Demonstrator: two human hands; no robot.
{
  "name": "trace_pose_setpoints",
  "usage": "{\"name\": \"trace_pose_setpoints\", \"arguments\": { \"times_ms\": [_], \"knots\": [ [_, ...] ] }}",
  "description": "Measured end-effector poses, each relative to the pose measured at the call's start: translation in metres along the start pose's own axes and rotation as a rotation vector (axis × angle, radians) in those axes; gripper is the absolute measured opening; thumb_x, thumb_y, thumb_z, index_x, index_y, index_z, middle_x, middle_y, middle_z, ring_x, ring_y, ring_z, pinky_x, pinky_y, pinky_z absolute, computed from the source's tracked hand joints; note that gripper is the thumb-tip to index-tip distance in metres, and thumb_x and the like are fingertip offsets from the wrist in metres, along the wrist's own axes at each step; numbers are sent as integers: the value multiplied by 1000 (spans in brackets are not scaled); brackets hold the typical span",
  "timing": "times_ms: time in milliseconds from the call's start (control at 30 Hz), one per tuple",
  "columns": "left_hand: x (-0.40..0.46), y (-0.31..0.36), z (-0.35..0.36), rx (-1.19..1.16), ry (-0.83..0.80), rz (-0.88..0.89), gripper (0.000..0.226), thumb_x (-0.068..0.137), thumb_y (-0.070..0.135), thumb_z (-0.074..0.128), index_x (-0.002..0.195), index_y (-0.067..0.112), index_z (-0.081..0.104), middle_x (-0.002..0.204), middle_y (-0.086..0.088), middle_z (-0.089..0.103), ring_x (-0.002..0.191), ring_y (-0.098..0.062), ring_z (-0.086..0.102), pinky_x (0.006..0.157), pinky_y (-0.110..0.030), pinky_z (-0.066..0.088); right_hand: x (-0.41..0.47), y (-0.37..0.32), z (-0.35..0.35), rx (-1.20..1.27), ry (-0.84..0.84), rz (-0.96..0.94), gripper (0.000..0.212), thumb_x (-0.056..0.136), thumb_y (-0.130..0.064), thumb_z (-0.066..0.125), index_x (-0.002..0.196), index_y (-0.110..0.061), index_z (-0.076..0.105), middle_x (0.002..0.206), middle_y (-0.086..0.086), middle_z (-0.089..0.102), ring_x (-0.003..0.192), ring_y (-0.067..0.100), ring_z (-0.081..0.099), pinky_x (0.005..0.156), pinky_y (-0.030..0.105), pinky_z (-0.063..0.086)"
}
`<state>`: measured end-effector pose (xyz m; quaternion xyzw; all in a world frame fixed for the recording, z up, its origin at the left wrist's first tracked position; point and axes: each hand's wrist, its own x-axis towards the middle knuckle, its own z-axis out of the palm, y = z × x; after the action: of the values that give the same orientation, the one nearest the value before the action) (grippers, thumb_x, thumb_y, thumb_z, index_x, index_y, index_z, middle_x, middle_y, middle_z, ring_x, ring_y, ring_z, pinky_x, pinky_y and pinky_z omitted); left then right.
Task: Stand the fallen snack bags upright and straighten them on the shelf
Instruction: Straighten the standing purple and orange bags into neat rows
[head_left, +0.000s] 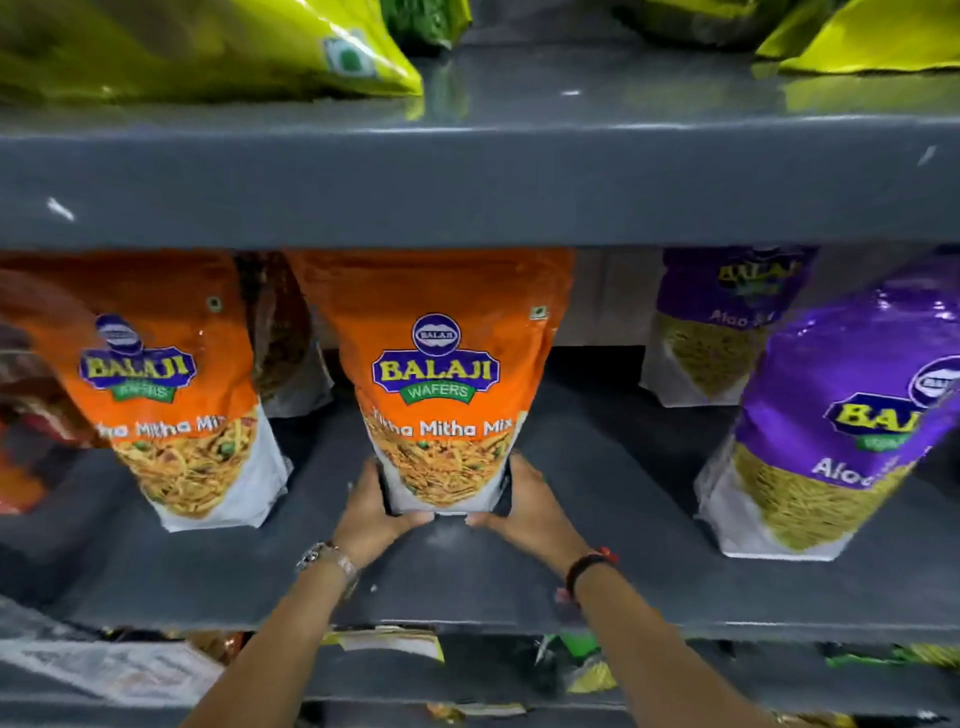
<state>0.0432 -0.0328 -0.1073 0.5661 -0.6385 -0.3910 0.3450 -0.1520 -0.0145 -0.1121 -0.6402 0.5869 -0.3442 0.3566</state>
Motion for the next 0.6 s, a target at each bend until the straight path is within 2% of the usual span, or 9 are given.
{"name": "trace_pose_setpoints", "arguments": {
  "times_ms": [67,167,233,300,400,500,600],
  "knots": [
    [4,-5,0,-28,8,-15,85,58,16,82,126,15,32,119,4,43,114,-18,42,87,-29,33,-1,0,1,-30,16,1,75,64,-29,79,127,-22,37,133,4,51,123,19,45,99,32,39],
    [-1,-9,1,-5,0,-23,81,55,25,81,121,15,36,117,-1,47,115,-23,41,89,-33,34,-12,1,0,-38,55,-2,71,66,-28,77,125,-25,39,131,0,52,116,10,44,91,23,34],
    [-9,-9,5,68,5,-37,80,52,34,78,118,14,38,119,-6,51,115,-28,39,94,-38,33,-23,3,-2,-46,73,-4,70,67,-29,77,125,-24,39,131,0,52,118,14,46,94,26,36],
    [-19,-8,8,111,9,-39,80,48,39,75,115,14,40,116,-7,54,112,-28,40,90,-37,35,-35,6,-5,-72,79,2,68,67,-29,77,124,-22,40,131,1,53,120,20,47,102,36,36],
    [-32,-8,13,152,32,-20,75,53,31,82,114,15,42,116,-7,57,110,-29,42,96,-44,36,-49,9,-9,-94,55,10,67,69,-31,76,124,-23,39,131,0,52,122,21,45,109,46,32],
    [-37,-8,15,202,60,-1,74,55,28,81,116,14,42,118,-7,58,111,-33,44,104,-52,30,-54,9,-9,-111,39,7,71,68,-36,76,126,-24,37,133,1,50,123,21,43,107,41,33],
    [-37,-6,15,196,66,-21,70,57,28,80,115,15,42,119,-8,58,113,-34,43,103,-53,31,-55,8,-9,-124,67,15,71,67,-40,76,125,-25,38,131,1,53,121,22,45,105,39,35]
  ]
}}
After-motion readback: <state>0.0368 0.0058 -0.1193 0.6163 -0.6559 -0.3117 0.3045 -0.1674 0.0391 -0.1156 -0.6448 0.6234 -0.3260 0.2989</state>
